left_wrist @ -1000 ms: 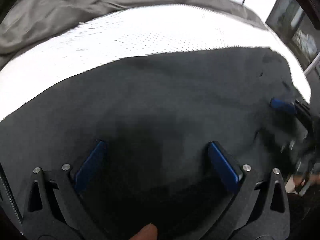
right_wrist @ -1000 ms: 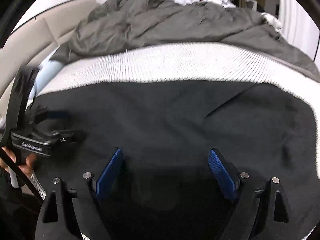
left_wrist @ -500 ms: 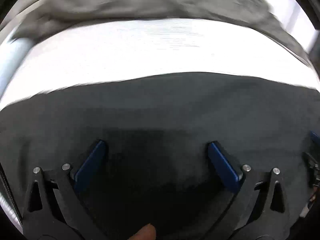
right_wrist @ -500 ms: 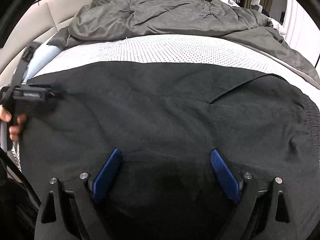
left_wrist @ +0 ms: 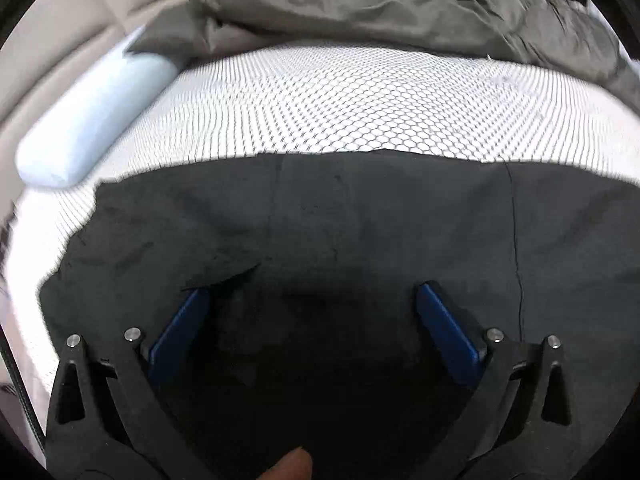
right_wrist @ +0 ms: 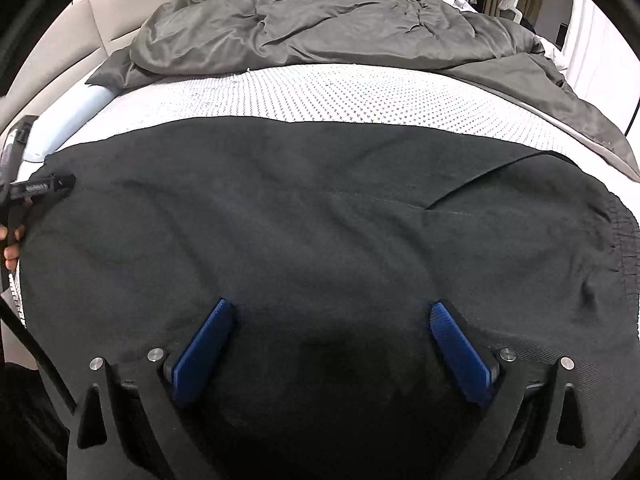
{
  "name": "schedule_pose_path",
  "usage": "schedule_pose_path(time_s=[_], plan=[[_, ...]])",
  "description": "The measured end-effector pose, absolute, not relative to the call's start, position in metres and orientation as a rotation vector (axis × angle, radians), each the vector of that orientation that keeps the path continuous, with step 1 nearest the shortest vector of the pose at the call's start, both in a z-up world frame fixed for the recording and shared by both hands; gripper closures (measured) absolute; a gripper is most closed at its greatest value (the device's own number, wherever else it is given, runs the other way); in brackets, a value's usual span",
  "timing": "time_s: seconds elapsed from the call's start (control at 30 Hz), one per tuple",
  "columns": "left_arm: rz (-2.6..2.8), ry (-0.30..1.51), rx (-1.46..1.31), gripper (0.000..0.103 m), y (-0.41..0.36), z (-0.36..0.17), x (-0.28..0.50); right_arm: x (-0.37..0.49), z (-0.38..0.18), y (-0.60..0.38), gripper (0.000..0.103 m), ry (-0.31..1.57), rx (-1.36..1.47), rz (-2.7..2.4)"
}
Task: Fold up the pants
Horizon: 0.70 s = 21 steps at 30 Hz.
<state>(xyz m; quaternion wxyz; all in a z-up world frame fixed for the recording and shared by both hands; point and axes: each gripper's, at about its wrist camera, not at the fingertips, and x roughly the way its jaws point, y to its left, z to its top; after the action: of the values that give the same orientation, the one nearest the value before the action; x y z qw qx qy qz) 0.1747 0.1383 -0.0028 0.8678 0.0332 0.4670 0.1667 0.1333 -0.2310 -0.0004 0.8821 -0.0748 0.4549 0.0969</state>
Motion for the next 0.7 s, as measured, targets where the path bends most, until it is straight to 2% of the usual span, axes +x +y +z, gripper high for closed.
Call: schedule_pose_path(time_s=[0.27,0.47,0.57,0.7], plan=[[0.086,0.905,0.025,0.001,0.068,0.029,0.155,0.142,0.026,-0.198,0.002,0.894,-0.093,0.324],[-0.038,0.986,0.226,0.0,0.004,-0.005,0.155,0.165,0.005,-0.15,0.004,0.979,-0.26,0.358],[-0.062,1.002,0.136,0.0,0.015,-0.007,0.155,0.152,0.003,-0.171,0.004,0.974,-0.317,0.325],[-0.065,1.02,0.079,0.0,0.023,-0.01,0.16,0.127,0.012,-0.257,0.004,0.959,-0.244,0.204]])
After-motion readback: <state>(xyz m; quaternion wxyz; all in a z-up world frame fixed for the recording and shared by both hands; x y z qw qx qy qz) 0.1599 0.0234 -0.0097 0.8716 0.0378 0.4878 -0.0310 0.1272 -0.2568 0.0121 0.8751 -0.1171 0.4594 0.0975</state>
